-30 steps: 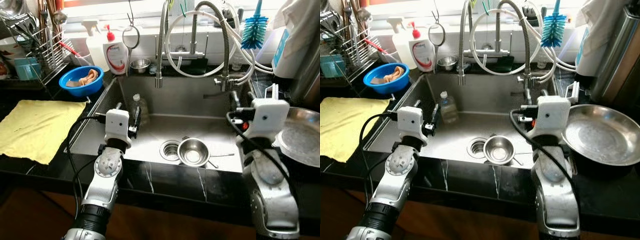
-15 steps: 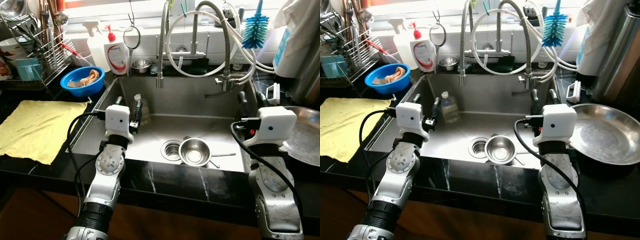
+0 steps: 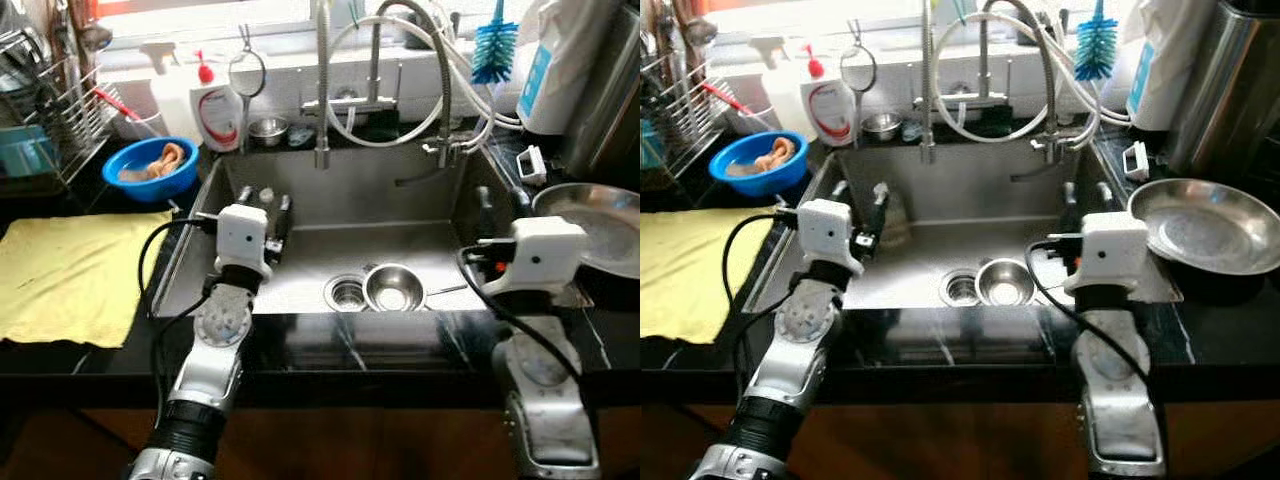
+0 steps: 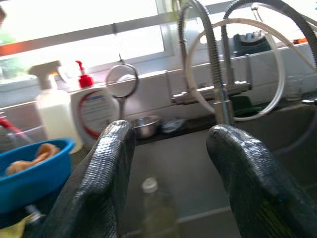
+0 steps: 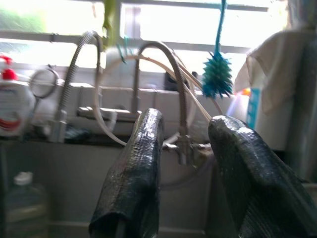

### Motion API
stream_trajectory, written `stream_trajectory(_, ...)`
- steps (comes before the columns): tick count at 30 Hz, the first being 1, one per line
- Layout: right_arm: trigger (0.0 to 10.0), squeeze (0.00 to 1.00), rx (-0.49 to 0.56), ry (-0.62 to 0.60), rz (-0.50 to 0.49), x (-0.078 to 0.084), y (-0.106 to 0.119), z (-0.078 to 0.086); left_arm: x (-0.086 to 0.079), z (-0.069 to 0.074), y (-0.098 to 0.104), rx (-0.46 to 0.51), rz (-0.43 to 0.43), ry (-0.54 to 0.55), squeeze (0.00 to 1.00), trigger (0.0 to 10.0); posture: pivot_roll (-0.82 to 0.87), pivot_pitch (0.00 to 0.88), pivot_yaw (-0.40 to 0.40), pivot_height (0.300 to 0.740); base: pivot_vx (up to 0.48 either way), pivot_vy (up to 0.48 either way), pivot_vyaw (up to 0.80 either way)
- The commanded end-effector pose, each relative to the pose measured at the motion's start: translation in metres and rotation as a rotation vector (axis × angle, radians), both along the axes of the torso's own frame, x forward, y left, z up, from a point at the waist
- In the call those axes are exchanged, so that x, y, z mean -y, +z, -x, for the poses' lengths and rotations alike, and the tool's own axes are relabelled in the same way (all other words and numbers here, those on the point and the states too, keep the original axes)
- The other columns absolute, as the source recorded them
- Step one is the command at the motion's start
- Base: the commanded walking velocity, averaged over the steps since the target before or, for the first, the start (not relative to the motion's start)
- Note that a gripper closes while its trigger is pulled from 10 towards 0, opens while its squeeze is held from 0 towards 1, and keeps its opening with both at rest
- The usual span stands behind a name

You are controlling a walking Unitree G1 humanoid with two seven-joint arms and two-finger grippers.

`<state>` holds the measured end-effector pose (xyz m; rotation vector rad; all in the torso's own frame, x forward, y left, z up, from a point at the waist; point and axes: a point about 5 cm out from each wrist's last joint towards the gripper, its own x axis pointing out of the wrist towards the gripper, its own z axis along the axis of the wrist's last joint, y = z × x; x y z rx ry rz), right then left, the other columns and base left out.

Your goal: Kitchen organization

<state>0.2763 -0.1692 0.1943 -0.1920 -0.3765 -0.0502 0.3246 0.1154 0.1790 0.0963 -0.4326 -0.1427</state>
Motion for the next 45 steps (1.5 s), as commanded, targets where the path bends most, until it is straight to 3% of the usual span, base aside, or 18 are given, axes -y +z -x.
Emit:
stream_trajectory(1,10.0,0.0,0.005,-0.001,0.004,0.0,0.001,0.0,0.002,0.0,0.0,0.006,-0.008,-0.004,0.0,10.0,-0.26,0.0,0.113,0.74,0.0,0.0,0.0)
stream_trajectory(10,10.0,0.0,-0.003,0.025,-0.026,-0.006,-0.001,-0.002,0.003,0.001,0.001,0.011,0.001,-0.017,0.0,10.0,-0.26,0.0,0.114,0.74,0.0,0.257,-0.28)
stream_trajectory(23,10.0,0.0,-0.003,0.026,-0.02,-0.009,-0.002,-0.002,0.016,0.004,-0.008,-0.022,-0.082,-0.083,0.0,10.0,-0.26,0.0,0.115,0.74,0.0,0.025,-0.51)
stream_trajectory(32,10.0,0.0,-0.012,-0.027,-0.024,-0.001,0.002,-0.001,0.016,0.004,-0.008,-0.027,-0.091,-0.088,0.0,10.0,-0.27,0.0,0.117,0.74,0.0,0.0,0.0)
stream_trajectory(38,10.0,0.0,0.0,-0.18,-0.139,0.025,0.017,-0.002,0.017,0.004,-0.009,-0.03,-0.087,-0.093,0.0,10.0,-0.28,0.0,0.122,0.74,0.0,0.0,0.0)
stream_trajectory(39,10.0,1.0,0.002,-0.207,-0.176,0.03,0.02,-0.003,0.017,0.004,-0.009,-0.031,-0.088,-0.097,0.0,10.0,-0.28,0.0,0.122,0.74,0.0,0.0,0.0)
stream_trajectory(44,10.0,1.0,-0.081,-0.367,-0.319,0.048,0.021,-0.009,0.019,0.001,-0.01,-0.047,-0.097,-0.097,0.0,10.0,-0.28,0.0,0.117,0.74,0.0,0.0,0.0)
stream_trajectory(45,10.0,0.52,-0.084,-0.376,-0.367,0.05,0.021,-0.01,0.018,0.001,-0.01,-0.049,-0.097,-0.096,0.0,10.0,-0.27,0.0,0.116,0.74,0.0,0.0,0.0)
